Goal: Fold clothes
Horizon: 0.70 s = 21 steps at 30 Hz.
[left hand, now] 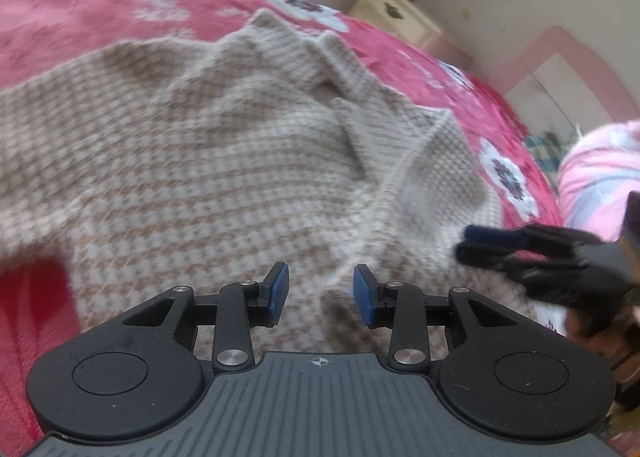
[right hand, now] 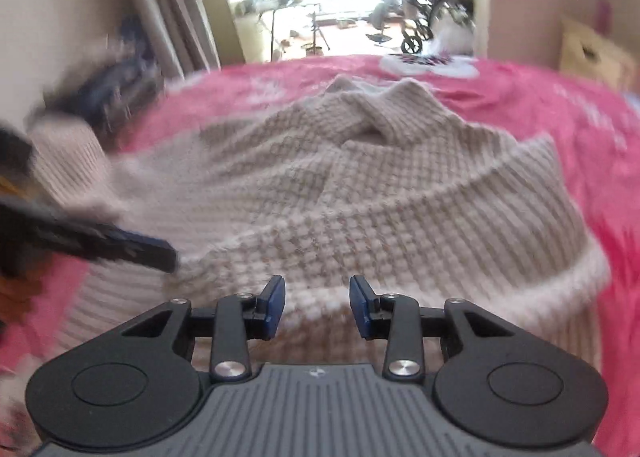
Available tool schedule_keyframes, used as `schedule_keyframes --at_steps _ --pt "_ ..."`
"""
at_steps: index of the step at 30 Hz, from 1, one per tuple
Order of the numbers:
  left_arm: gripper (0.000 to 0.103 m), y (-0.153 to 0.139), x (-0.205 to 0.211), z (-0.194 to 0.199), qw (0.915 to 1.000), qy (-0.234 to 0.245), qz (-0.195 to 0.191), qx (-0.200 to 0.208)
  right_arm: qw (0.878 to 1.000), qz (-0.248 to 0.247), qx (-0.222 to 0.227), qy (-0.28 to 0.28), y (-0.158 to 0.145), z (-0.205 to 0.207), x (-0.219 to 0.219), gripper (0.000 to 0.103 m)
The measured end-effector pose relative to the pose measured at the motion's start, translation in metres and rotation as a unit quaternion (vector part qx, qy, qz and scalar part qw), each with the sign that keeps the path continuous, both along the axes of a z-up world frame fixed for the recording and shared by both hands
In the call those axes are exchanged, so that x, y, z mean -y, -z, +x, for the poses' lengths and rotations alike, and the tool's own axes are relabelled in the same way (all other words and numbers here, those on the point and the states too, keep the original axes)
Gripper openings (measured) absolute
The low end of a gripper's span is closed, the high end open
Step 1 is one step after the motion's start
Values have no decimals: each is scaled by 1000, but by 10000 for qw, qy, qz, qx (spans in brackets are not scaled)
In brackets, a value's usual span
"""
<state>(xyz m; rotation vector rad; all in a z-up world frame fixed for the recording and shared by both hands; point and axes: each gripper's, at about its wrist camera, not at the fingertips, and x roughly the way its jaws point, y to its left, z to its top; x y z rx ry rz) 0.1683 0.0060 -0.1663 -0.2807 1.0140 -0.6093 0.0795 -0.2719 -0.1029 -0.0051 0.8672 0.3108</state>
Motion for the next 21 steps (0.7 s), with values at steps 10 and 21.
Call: schedule_keyframes --at_steps 10,21 --pt "35 0 -12 6 9995 -170 -252 -50 9760 -428 510 -2073 22 -45 -105 32" --pt "41 13 44 10 9985 508 6 200 9908 478 863 929 5 -30 76 33"
